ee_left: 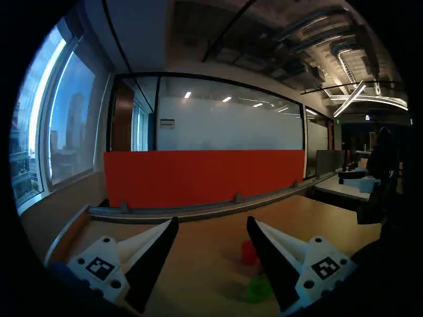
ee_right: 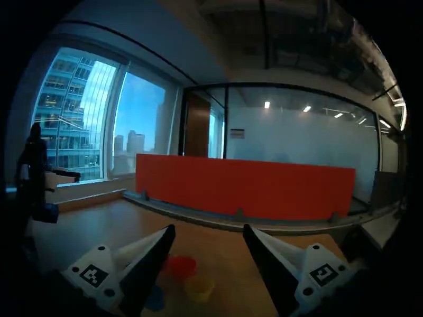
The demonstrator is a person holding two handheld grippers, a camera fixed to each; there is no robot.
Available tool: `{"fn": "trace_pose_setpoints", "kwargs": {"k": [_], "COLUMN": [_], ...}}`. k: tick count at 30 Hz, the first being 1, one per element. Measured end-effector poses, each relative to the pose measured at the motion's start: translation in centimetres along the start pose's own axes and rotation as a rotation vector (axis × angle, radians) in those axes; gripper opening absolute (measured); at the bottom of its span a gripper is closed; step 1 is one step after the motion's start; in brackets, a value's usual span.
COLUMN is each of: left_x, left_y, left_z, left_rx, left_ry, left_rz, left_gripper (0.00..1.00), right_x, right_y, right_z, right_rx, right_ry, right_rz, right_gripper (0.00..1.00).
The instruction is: Pour water
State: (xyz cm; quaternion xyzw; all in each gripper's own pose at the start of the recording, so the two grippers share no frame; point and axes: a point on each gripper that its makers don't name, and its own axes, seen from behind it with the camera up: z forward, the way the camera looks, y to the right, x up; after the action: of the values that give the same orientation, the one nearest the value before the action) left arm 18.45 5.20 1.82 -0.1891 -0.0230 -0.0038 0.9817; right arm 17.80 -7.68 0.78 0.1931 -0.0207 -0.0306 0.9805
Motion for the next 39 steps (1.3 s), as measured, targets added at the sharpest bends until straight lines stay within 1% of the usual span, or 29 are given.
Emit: {"fn": "trace_pose_setpoints", "kwargs": {"k": [4,8,11,14,17,23,32,39], "left_x": [0.2,0.6,0.8,0.7,0.6,-0.4,-2.1,-3.6], "left_y": [1.1,2.3,2.9,3.1,3.4,4.2,5.1,5.9], "left_z": [0.0,-0.2,-0.3,-0.3,-0.4,-0.5,-0.4,-0.5], "left_rx": [-0.048,-0.103,-0.139,-0.154,-0.166,-0.203,-0.243,-0.279], "left_ry": [0.001,0.008,0.008,0.0,-0.012,-0.042,-0.105,-0.152], "left_rz": [-0.01,-0.031,-0.045,-0.042,-0.026,0.01,0.061,0.077], "left_gripper": [0.96,0.96,0.96,0.96,0.96,0.96,0.96,0.96], "right_x": [0.6,1.2,1.4,1.4,1.1,-0.2,-1.5,-2.6], "right_y": [-2.0,-4.1,-5.1,-5.7,-6.0,-7.3,-8.2,-8.8], "right_z": [-0.1,-0.3,-0.5,-0.4,-0.4,-0.6,-0.8,-0.8], "right_rx": [0.086,0.17,0.215,0.249,0.266,0.316,0.367,0.395], "right_ry": [0.002,0.001,-0.003,-0.013,-0.026,-0.079,-0.14,-0.177], "right_rz": [0.011,0.028,0.039,0.043,0.03,-0.004,-0.02,-0.041], "right_gripper": [0.99,0.99,1.0,0.99,0.99,0.99,0.99,1.0]}}
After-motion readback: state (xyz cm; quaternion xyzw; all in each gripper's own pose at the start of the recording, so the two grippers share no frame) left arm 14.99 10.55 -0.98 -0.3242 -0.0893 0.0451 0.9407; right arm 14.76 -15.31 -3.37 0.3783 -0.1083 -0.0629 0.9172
